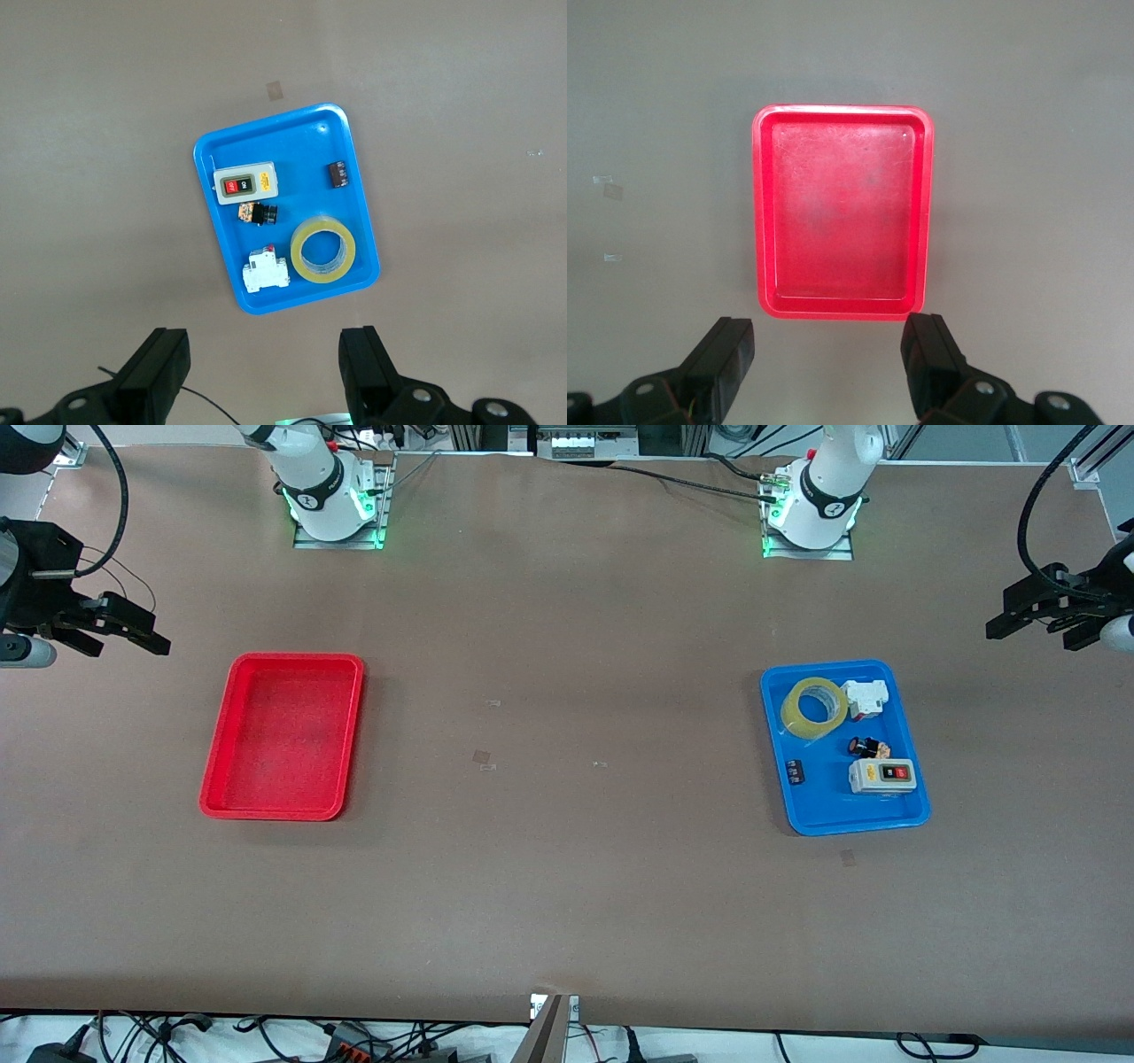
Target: Place and move tape with both arms
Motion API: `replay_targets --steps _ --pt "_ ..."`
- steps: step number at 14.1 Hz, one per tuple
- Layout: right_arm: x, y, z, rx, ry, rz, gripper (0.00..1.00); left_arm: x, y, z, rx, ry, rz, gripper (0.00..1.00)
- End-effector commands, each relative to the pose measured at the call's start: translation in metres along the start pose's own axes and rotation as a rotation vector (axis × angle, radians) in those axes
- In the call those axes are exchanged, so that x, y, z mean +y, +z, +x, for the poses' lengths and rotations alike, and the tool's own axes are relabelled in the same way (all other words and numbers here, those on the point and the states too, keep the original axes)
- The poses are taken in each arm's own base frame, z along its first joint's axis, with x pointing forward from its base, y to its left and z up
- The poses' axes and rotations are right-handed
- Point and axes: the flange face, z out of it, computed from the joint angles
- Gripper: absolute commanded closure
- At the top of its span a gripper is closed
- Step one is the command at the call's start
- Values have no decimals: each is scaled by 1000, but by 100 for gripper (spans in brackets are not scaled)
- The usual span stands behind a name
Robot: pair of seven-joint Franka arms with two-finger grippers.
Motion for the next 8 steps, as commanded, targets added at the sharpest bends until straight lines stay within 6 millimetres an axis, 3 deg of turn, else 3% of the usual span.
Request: replay_targets --steps 1,8 --pt "-2 -8 -12 8 -7 -10 0 0 -1 -1 6 7 7 0" --pt "-2 -6 -6 8 -3 -8 0 1 3 1 -3 10 9 0"
